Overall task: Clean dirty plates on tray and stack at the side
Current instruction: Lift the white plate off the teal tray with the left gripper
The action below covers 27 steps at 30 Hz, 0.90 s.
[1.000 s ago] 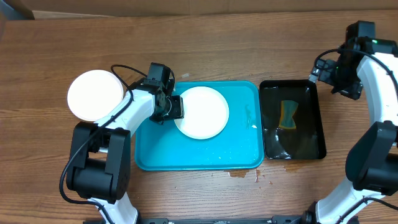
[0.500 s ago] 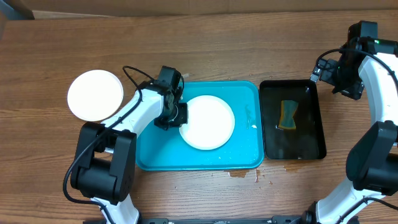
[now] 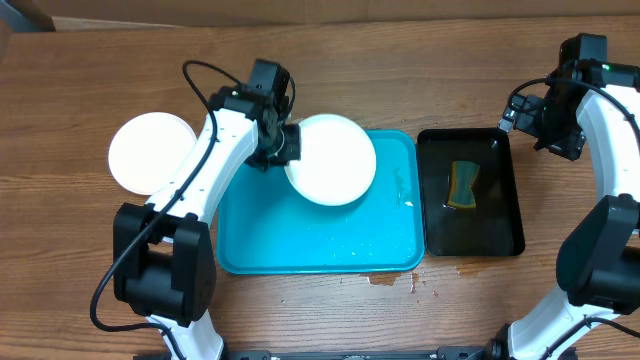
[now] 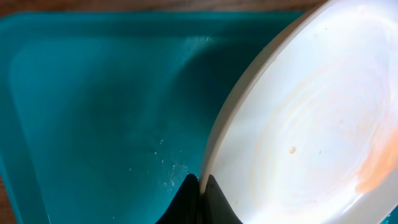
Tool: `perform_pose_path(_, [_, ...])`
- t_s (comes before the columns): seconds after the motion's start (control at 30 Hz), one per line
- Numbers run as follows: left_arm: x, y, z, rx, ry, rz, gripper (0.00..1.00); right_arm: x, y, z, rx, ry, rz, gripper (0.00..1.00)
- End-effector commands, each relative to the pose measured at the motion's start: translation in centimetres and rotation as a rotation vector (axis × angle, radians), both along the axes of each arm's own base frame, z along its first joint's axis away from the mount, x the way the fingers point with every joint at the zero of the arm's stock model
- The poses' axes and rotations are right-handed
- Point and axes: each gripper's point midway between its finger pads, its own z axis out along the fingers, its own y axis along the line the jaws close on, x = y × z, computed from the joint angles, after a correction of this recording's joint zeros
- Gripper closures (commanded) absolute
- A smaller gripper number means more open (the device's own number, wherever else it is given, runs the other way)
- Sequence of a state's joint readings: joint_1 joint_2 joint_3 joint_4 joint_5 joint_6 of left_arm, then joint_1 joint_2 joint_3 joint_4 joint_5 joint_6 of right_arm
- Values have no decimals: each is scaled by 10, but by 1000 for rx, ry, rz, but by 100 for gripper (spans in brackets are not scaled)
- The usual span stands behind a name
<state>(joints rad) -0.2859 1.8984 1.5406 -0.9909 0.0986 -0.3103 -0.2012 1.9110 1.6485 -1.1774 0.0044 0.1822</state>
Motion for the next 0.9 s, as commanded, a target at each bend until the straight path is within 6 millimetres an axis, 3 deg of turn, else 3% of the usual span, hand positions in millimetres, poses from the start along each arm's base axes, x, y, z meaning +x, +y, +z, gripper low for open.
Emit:
perform_pose_path(0.0, [19,-10,25,-11,-79,-30,96,2,-2,11,-9,-33,-2,0])
perform_pose_path(0.17, [27,-35,47,42,-172,-59,96,2,-2,11,-9,-33,-2,0])
perform_pose_path(0.37, [24,-87,62,88,-295,-159,96,2,-2,11,-9,-33,-2,0])
perform_pose_path(0.57, [11,-138,74,143,-420,-252,96,2,-2,11,-9,-33,-2,0])
perform_pose_path(0.87, [-18,-189,101,317,-649,-326,96,2,-2,11,-9,-33,-2,0])
